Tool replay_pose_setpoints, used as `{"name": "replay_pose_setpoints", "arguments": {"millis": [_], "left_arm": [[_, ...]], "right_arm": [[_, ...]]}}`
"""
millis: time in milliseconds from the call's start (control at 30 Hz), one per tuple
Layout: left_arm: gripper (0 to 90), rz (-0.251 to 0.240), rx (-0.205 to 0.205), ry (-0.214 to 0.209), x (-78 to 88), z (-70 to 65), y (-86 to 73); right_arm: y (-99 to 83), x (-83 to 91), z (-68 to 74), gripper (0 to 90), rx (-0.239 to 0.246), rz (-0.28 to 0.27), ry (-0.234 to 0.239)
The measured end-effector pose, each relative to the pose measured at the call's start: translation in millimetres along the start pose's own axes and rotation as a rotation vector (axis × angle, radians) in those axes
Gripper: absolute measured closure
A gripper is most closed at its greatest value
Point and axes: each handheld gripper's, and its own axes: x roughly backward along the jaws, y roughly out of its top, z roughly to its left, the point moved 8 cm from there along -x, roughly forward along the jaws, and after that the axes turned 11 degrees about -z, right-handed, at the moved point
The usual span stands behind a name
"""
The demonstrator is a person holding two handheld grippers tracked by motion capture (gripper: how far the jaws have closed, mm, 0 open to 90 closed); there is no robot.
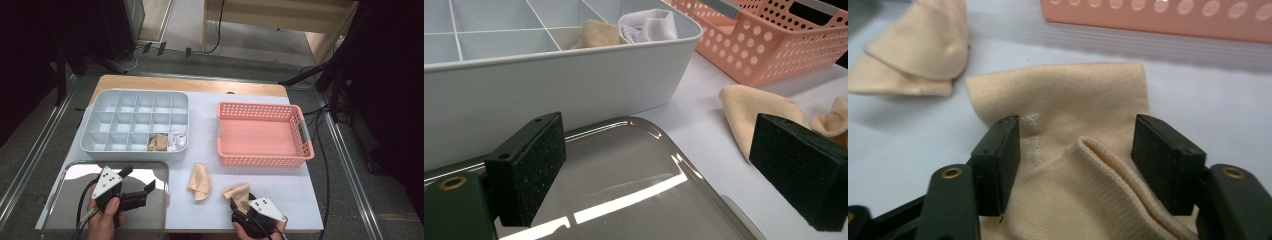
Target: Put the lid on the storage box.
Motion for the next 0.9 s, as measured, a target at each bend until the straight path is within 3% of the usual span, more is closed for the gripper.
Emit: {"name": "replay_pose_setpoints", "arguments": {"millis": [67, 100, 167, 300, 433, 533, 633, 700, 733, 767, 900], "left_arm": [[8.5, 0.002, 0.001, 0.0, -0.2, -0.1, -0.3], [8.5, 0.005, 0.0, -0.003, -0.4, -0.6, -0.7], [8.5, 0.003, -0.001, -0.002, -0.5, -0.9, -0.6], [8.5, 0.003, -0.004, -0.007, -0.2, -3.1, 0.1], [8.5, 0.004, -0.006, -0.013, -1.0, -6.1, -0.1], [8.5, 0.004, -0.007, -0.021, -1.8, -10.0, -0.1], [8.5, 0.002, -0.004, -0.024, -2.7, -12.8, 0.6], [8.5, 0.002, 0.001, -0.034, -4.7, -16.9, 0.4], [8.5, 0.007, -0.003, -0.039, -5.6, -19.1, 0.0], [8.5, 0.01, -0.006, -0.047, -8.2, -23.3, -0.3], [8.5, 0.012, -0.011, -0.059, -12.2, -30.4, -0.1]], "right_arm": [[-1.7, -1.3, 0.9, 42.0, 0.056, -0.009, -0.044], [-2.0, -1.7, 1.1, 44.5, 0.062, -0.018, -0.046], [-1.8, -1.9, 0.9, 47.9, 0.058, -0.025, -0.044], [-1.2, -2.0, -3.2, 70.6, 0.063, -0.055, -0.047], [0.5, -2.9, -4.1, 84.8, 0.042, -0.054, -0.036], [5.7, -0.5, -9.7, 86.2, -0.016, -0.049, -0.001], [13.5, 5.8, -16.4, 86.2, -0.021, -0.077, -0.004], [26.2, 17.1, -32.9, 86.2, -0.056, -0.114, -0.031], [26.2, 17.1, -32.9, 86.2, -0.056, -0.114, -0.031], [33.0, 23.4, -46.3, 86.2, -0.088, -0.133, -0.043], [39.8, 31.4, -68.7, 86.2, -0.117, -0.153, -0.079]]}}
